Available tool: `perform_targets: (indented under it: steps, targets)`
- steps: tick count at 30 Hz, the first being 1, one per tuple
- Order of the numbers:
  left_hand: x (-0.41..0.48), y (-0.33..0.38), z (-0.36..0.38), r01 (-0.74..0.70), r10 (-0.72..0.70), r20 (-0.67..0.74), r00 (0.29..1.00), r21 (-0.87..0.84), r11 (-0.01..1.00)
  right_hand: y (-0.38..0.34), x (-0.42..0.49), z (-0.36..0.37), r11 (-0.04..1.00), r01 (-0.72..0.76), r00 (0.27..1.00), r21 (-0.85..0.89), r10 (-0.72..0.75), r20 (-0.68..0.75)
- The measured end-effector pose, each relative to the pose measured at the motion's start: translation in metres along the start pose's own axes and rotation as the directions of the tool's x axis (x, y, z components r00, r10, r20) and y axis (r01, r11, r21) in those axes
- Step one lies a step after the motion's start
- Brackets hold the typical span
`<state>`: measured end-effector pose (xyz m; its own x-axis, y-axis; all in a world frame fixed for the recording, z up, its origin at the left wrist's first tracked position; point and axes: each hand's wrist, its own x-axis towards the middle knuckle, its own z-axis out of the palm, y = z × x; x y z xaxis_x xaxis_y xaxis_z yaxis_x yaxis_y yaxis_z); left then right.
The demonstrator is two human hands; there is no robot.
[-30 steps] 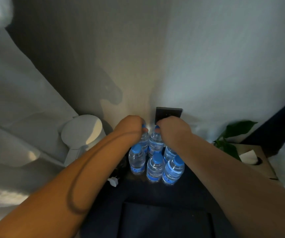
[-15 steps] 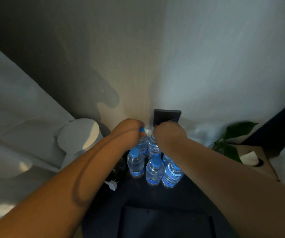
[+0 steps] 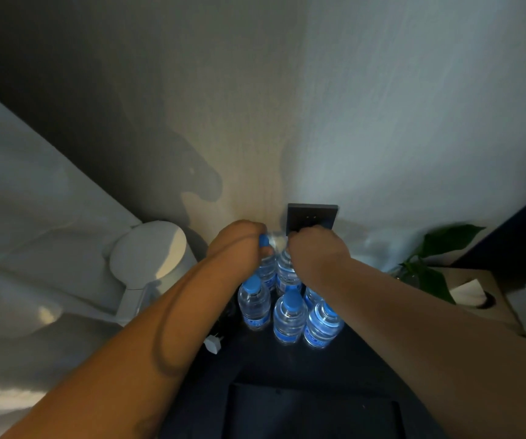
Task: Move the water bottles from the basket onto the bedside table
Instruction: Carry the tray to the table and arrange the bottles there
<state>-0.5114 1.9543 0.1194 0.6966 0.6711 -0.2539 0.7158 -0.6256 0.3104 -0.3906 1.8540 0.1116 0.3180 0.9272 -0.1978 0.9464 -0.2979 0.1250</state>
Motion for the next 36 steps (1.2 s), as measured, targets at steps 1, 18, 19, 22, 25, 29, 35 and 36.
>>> perform_targets:
  steps: [1, 18, 19, 22, 25, 29, 35, 36]
  targets:
    - [0.0, -0.001, 0.001, -0.01, 0.01, 0.0, 1.0, -0.006, 1.0, 0.0, 0.0, -0.001, 1.0, -0.004, 1.0, -0.002, 0.004, -0.001]
    - [-0.008, -0.002, 0.002, -0.051, 0.047, -0.082, 0.996, -0.051, 0.997, 0.004, -0.003, 0.001, 0.996, -0.019, 0.999, 0.085, 0.022, -0.031]
    - [-0.007, -0.001, 0.001, -0.039, 0.035, -0.07, 0.997, -0.047, 0.998, 0.004, -0.003, 0.001, 0.995, -0.022, 0.999, 0.093, 0.026, -0.033]
    - [-0.006, 0.002, -0.001, -0.015, 0.015, -0.027, 1.0, -0.013, 1.0, 0.004, -0.004, 0.001, 0.994, -0.03, 0.999, 0.102, 0.032, -0.02]
    - [-0.007, 0.004, -0.002, -0.008, 0.008, -0.017, 1.0, 0.006, 1.0, 0.006, -0.004, 0.0, 0.99, -0.044, 0.999, 0.135, 0.045, -0.006]
    - [-0.001, 0.01, -0.004, 0.066, -0.066, 0.06, 0.996, 0.011, 0.998, 0.008, -0.003, 0.0, 0.98, -0.078, 0.997, 0.184, 0.079, 0.0]
    - [0.008, 0.01, 0.002, 0.135, -0.137, 0.082, 0.987, 0.026, 0.991, 0.006, 0.0, 0.004, 0.968, -0.131, 0.99, 0.216, 0.139, -0.026]
    - [0.009, 0.01, 0.003, 0.14, -0.142, 0.087, 0.986, 0.021, 0.99, 0.007, 0.001, 0.004, 0.966, -0.138, 0.989, 0.217, 0.146, -0.023]
